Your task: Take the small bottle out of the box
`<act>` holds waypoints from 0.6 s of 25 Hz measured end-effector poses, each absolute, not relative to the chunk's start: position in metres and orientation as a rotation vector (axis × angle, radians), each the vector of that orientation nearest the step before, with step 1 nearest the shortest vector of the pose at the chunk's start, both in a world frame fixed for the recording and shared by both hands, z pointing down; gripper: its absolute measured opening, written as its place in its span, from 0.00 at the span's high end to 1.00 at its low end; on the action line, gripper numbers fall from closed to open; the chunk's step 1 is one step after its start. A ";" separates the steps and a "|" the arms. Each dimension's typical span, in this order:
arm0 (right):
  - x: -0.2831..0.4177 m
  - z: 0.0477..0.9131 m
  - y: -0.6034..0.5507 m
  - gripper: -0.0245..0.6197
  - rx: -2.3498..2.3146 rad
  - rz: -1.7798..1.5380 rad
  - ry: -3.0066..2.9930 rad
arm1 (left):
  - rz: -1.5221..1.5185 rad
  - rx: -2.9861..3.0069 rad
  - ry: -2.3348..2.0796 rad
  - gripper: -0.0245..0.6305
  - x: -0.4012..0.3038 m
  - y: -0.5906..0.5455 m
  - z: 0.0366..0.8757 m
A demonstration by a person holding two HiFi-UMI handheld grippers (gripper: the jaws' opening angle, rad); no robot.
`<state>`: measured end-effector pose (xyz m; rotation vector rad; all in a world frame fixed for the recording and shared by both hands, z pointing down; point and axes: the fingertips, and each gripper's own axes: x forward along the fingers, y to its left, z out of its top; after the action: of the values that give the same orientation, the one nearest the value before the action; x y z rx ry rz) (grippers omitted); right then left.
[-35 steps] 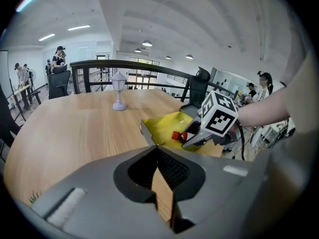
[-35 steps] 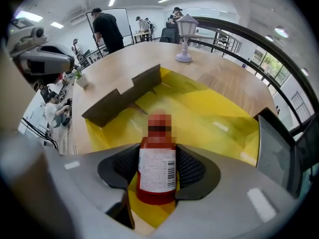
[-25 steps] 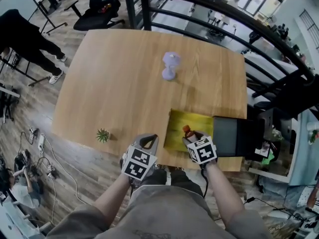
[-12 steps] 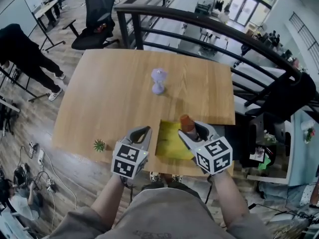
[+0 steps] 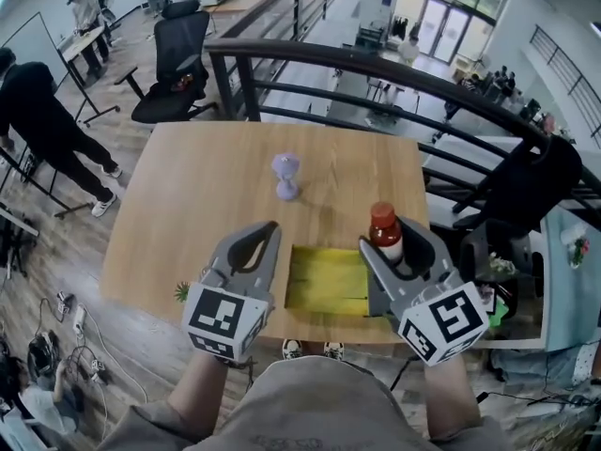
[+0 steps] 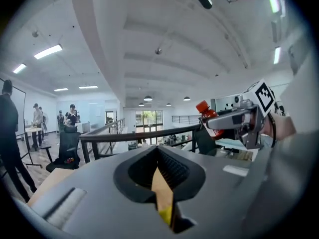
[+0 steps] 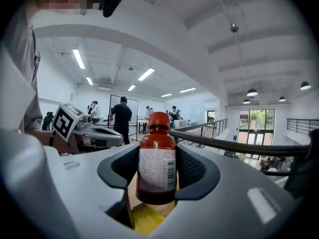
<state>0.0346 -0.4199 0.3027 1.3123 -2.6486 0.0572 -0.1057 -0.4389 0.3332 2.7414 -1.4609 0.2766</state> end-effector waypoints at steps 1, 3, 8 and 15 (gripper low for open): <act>0.039 0.293 -0.416 0.61 1.335 0.022 -2.652 | 0.244 2.758 -1.474 0.96 -0.104 -0.437 0.322; 0.048 0.278 -0.409 0.61 1.375 -0.016 -2.663 | 0.211 2.783 -1.499 0.96 -0.100 -0.432 0.304; 0.066 0.255 -0.388 0.61 1.464 -0.014 -2.708 | 0.215 2.816 -1.523 0.96 -0.094 -0.419 0.280; 0.081 0.256 -0.365 0.62 1.470 0.153 -2.778 | 0.277 2.822 -1.490 0.96 -0.079 -0.403 0.286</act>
<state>0.0806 -0.3648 0.2560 1.4700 -2.7778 0.1534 -0.0788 -0.4030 0.2864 2.8217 -1.4896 0.2773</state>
